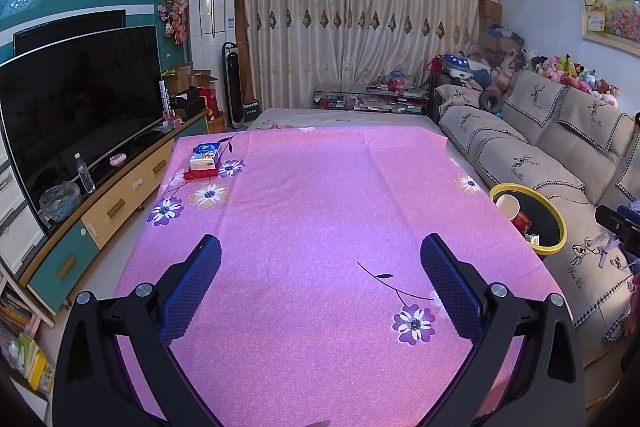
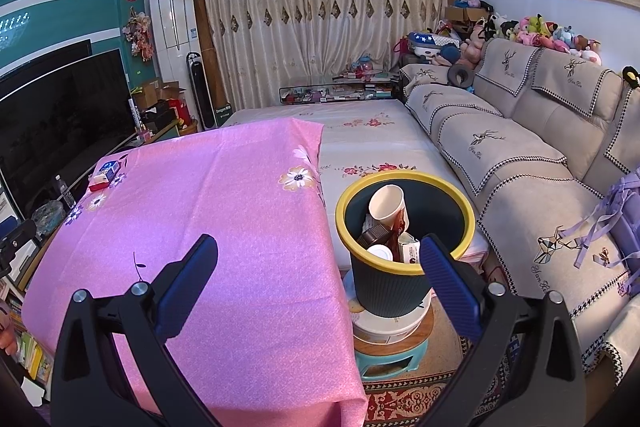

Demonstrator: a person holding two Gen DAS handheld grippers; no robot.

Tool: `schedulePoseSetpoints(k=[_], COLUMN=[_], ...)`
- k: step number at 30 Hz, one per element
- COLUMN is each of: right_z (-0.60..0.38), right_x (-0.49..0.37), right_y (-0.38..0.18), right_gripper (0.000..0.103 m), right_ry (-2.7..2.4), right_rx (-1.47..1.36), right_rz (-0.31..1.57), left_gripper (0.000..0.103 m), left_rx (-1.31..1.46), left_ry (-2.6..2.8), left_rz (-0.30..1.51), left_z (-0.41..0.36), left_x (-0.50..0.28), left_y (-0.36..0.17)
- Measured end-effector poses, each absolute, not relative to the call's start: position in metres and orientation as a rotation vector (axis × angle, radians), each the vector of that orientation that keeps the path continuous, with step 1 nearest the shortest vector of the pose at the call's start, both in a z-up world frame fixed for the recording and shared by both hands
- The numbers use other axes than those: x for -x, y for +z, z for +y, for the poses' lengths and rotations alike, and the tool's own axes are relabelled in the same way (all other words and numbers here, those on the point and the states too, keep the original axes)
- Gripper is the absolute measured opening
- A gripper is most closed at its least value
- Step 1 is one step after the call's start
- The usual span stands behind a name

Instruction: Collect trash

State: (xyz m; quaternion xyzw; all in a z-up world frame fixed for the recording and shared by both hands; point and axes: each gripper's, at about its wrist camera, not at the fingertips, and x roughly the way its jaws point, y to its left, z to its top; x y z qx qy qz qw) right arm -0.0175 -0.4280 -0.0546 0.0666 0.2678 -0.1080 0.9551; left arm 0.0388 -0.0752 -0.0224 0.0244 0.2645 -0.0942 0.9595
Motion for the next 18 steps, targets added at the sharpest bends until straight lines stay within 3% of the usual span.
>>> schedulePoseSetpoints(k=[18], right_z=[-0.428], right_x=[0.003], right_y=[-0.061], right_gripper=[0.096], right_ry=[-0.209], right_rx=[-0.134], right_rz=[0.579], left_gripper=[0.098], left_rx=[0.012], left_ry=[-0.250], left_rz=[0.608], left_z=[-0.076], left_x=[-0.060], left_y=[-0.037])
